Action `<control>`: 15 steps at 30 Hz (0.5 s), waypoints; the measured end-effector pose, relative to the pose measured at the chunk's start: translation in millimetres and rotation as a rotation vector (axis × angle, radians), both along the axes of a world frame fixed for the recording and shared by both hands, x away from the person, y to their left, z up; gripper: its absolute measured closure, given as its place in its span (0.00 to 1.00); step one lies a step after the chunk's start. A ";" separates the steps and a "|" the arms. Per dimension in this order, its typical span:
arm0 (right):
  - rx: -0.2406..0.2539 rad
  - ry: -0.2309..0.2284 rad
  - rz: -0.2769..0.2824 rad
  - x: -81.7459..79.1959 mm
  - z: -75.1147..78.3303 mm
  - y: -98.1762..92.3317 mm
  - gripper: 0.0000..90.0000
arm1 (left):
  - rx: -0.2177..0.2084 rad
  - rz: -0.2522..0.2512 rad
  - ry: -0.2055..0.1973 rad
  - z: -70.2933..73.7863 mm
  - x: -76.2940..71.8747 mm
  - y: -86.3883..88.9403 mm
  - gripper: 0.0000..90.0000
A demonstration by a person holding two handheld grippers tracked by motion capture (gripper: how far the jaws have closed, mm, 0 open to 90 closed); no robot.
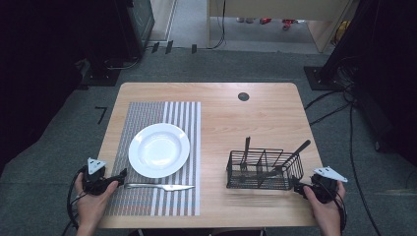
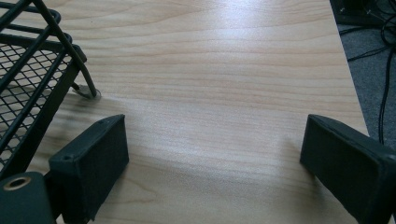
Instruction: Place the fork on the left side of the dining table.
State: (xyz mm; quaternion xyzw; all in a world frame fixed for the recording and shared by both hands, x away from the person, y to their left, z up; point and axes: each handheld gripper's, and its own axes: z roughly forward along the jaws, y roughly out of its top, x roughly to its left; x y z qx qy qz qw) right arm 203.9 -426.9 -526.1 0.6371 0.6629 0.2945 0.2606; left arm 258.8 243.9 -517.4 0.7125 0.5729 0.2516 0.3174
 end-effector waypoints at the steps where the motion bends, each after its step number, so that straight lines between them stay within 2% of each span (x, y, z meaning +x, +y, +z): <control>1: 0.000 0.000 0.000 0.0 0.0 0.0 0.08 | 0.000 0.000 0.000 0.0 0.0 0.0 0.16; 5: 0.000 0.000 0.000 0.0 0.0 0.0 0.08 | -0.016 0.007 -0.022 2.3 -1.3 0.9 0.16; 7: 0.000 0.000 0.000 0.0 0.0 0.0 0.08 | -0.038 0.016 -0.030 7.3 -2.4 2.2 0.16; 10: 0.000 -0.001 0.000 0.1 0.0 -0.1 0.08 | -0.103 0.031 -0.075 26.9 -7.3 3.7 0.16; 11: 0.000 -0.001 0.000 0.1 0.0 -0.1 0.08 | -0.103 0.031 -0.075 26.9 -7.3 3.7 0.16; 14: -0.001 -0.001 0.000 0.0 0.0 -0.1 0.08 | -0.154 0.015 -0.100 42.8 -11.5 0.0 0.16; 15: -0.001 -0.001 0.000 0.0 0.0 -0.1 0.08 | -0.170 -0.004 -0.119 54.6 -13.7 -6.8 0.16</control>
